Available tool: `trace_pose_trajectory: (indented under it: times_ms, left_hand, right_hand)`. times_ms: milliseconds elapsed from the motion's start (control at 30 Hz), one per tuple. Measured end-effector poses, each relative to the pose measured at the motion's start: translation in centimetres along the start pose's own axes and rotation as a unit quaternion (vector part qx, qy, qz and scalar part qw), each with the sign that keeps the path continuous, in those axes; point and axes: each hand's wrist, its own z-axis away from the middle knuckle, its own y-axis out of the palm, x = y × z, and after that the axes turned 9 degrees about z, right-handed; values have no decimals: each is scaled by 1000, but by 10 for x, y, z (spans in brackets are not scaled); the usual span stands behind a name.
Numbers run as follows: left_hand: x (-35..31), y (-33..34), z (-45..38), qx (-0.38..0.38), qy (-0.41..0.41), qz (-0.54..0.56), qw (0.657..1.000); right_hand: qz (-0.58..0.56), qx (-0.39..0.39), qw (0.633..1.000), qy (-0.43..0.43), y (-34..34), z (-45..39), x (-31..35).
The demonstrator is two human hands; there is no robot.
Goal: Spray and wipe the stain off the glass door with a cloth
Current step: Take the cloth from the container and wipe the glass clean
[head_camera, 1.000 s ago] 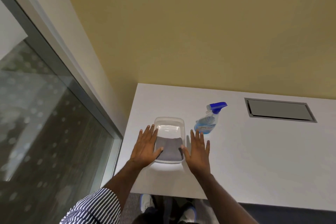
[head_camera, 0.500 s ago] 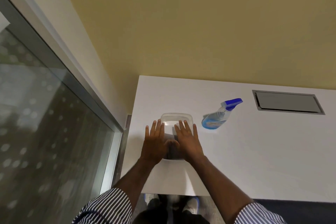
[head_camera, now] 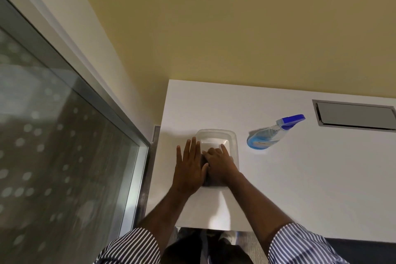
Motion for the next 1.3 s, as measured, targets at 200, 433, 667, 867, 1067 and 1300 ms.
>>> trace_pose_trajectory:
  times_ms: [200,433,667,867,1067,1300]
  left_hand:
    - [5,7,0,24,-19,21,999]
    - [7,12,0,12,-19,64,998]
    - [7,12,2,-3,-20,77,997]
    - [8,12,4,3,-34,95,995]
    - [8,12,5,-5,-38,107,994]
    - [8,10,6,-8,-49,121,991]
  right_hand:
    - [-34,14,999,7,-6,-13,-7]
    - [-149,12,988,34,-7,-16,-8]
    - [-281,-28,957,67,-5,-11,-8]
    - [-376,-76,918,100,-10,-8,-8]
    - [-459,-128,865,157,-16,-11,-9]
    - [-544,-158,801,192,-24,-14,-14]
